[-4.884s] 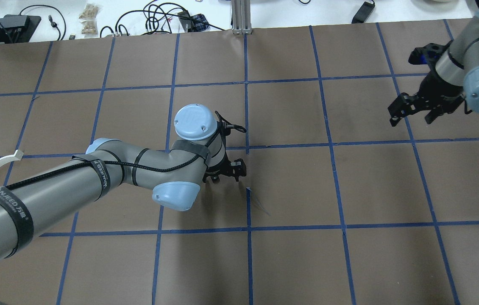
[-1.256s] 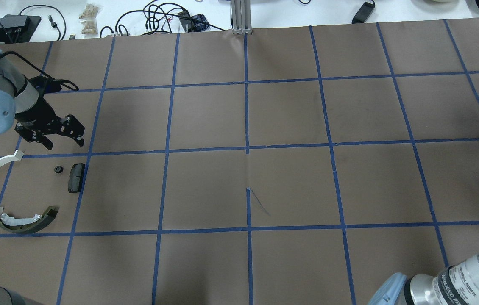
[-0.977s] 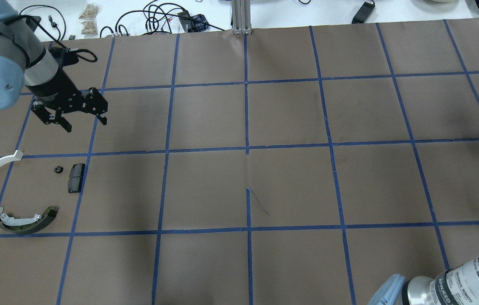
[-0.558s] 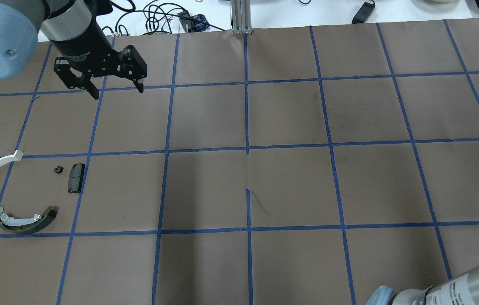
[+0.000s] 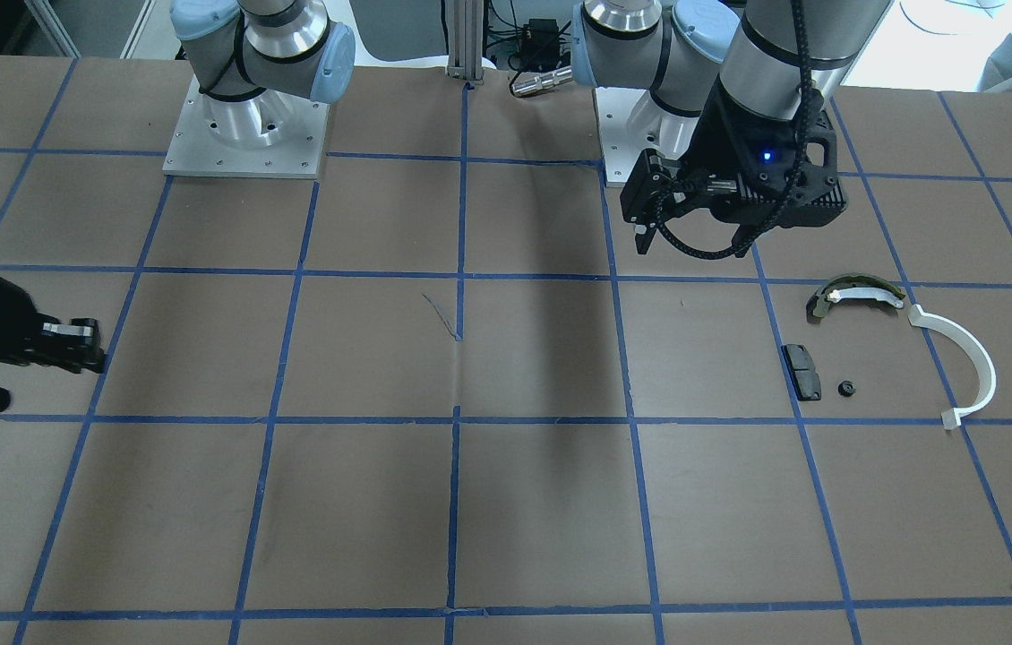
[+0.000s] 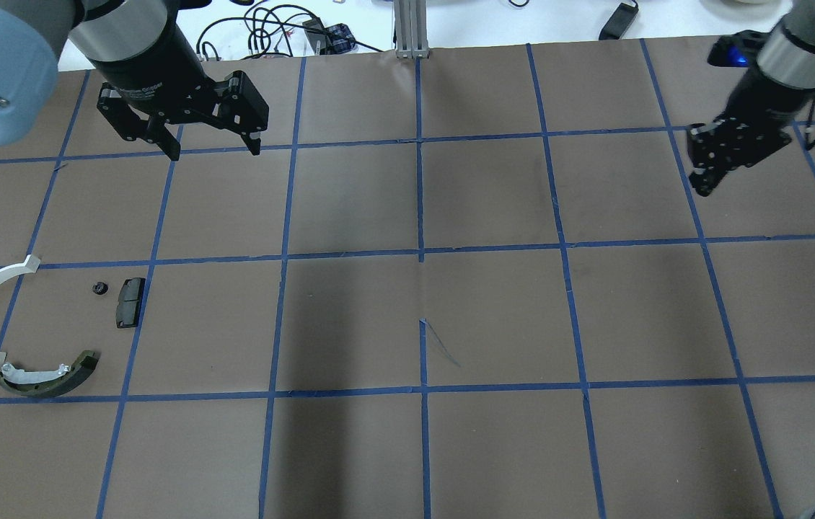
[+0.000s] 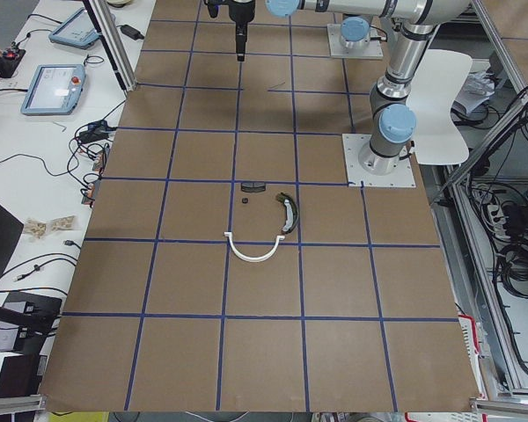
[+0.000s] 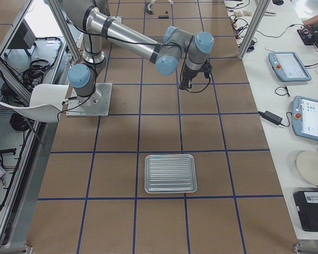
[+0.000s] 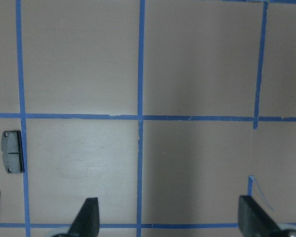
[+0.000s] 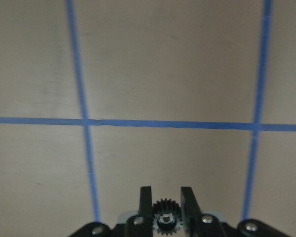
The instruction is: Place bearing gear from tray to pile
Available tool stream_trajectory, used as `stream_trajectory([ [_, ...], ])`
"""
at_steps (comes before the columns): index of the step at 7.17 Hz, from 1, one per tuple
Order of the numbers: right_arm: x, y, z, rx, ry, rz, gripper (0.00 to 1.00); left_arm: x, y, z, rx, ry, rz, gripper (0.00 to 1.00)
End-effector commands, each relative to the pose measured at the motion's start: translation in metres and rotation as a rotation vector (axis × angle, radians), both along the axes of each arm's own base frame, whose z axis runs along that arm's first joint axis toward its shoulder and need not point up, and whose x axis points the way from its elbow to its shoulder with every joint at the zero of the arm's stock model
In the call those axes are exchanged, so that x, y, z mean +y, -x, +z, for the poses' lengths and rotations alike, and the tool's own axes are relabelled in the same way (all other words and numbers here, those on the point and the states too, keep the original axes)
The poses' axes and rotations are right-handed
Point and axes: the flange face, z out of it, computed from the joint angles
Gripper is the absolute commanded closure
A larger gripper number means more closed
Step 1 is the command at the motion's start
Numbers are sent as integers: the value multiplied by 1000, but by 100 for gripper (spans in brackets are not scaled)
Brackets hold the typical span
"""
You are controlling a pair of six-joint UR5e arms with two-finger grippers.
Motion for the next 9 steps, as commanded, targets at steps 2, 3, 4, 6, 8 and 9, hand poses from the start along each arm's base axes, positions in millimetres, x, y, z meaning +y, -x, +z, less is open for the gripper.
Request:
stream_trajectory([
  [2, 33, -211, -17, -56, -27, -69, 100, 1, -1, 0, 0, 2, 2, 0],
  [3, 51, -254, -35, -68, -24, -30, 100, 2, 0, 0, -4, -1, -1, 0],
  [4, 64, -289, -61, -71, 0, -5, 100, 2, 2, -1, -1, -3, -4, 0],
  [6, 78, -347, -108, -74, 51, -71, 100, 2, 2, -1, 0, -3, -4, 0],
  [8, 102, -389, -128, -73, 37, -1, 100, 1, 1, -2, 0, -5, -2, 0],
  [9, 106, -396, -128, -76, 48, 2, 72, 1, 1, 1, 2, 3, -2, 0],
])
